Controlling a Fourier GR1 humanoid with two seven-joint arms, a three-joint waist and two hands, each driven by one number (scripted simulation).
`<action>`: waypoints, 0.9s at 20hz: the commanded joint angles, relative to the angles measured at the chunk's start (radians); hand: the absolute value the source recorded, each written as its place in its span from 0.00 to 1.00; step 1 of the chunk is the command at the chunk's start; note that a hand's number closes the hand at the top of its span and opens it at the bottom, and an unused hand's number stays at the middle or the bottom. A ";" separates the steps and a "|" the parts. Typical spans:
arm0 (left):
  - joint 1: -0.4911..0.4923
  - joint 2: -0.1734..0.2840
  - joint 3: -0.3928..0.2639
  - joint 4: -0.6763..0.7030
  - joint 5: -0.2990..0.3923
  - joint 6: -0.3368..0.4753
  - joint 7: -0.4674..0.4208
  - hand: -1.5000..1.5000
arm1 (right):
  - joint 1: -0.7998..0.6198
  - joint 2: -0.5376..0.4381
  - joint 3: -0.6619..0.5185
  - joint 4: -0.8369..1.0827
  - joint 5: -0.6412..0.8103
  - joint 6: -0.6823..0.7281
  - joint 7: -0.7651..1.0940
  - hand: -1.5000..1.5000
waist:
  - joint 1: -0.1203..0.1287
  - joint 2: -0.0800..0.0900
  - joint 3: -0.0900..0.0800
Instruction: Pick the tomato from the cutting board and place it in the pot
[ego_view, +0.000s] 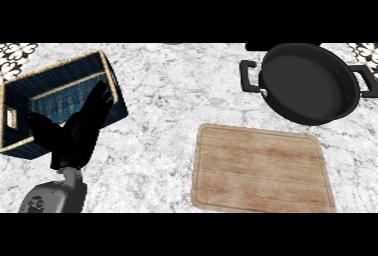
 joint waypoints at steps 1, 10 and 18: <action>0.012 -0.025 -0.006 0.045 0.003 -0.015 -0.068 0.50 | -0.210 -0.003 0.086 0.166 0.023 0.010 0.087 1.00 | 0.013 0.004 -0.001; 0.062 -0.038 -0.045 -0.057 -0.044 0.012 -0.016 0.50 | -0.295 0.071 0.136 0.537 0.151 -0.149 -0.067 1.00 | 0.009 0.002 0.001; 0.020 -0.020 -0.009 -0.038 -0.015 -0.013 -0.005 0.50 | -0.341 0.184 0.139 0.813 0.145 -0.230 -0.162 1.00 | 0.011 0.005 0.002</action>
